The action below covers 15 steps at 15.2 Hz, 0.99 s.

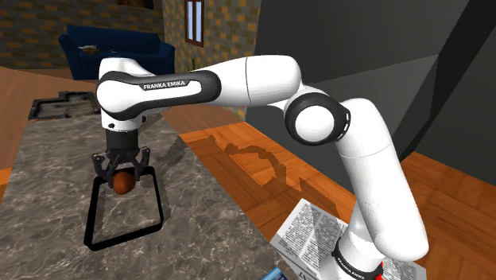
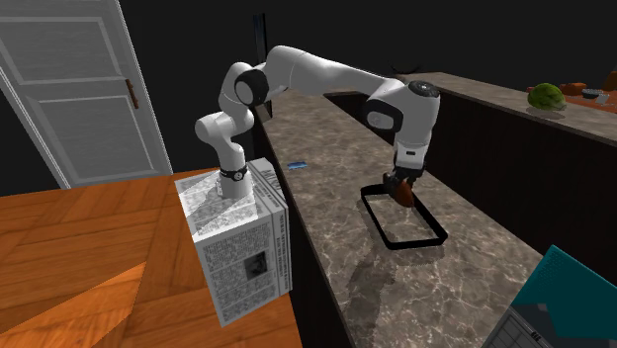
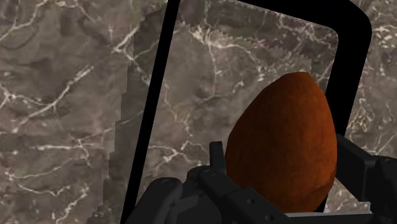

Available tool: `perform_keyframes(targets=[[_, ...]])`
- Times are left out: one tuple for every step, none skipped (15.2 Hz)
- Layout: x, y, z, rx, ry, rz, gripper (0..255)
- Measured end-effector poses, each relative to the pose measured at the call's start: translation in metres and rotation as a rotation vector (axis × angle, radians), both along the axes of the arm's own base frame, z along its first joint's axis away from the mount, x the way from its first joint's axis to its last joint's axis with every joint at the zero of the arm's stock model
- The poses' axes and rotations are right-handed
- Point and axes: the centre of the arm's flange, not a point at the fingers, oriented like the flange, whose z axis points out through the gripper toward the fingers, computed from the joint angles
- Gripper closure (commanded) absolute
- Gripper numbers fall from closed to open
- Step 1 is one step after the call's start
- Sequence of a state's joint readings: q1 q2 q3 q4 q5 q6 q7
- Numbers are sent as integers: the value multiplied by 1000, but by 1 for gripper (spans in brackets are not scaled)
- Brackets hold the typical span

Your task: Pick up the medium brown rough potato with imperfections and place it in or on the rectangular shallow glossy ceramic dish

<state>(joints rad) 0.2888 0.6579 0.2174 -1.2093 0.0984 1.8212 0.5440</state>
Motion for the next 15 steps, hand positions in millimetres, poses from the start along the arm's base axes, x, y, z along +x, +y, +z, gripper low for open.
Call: perform_keyframes(targets=[[1,1,-7,0,-1,0,255],[2,1,-13,0,0,0,255],[3,1,-16,0,0,0,255],[2,0,-17,0,0,0,255],[2,0,-18,0,0,0,255],[2,0,-18,0,0,0,255],[2,0,-19,0,-1,0,255],[2,0,-19,0,-1,0,255],[2,0,-19,0,-1,0,255],[2,0,-19,0,-1,0,0],[2,0,-19,0,-1,0,0],[2,0,-19,0,-1,0,0],[2,0,-19,0,-1,0,0],[2,0,-19,0,-1,0,0],[2,0,-19,0,-1,0,0]])
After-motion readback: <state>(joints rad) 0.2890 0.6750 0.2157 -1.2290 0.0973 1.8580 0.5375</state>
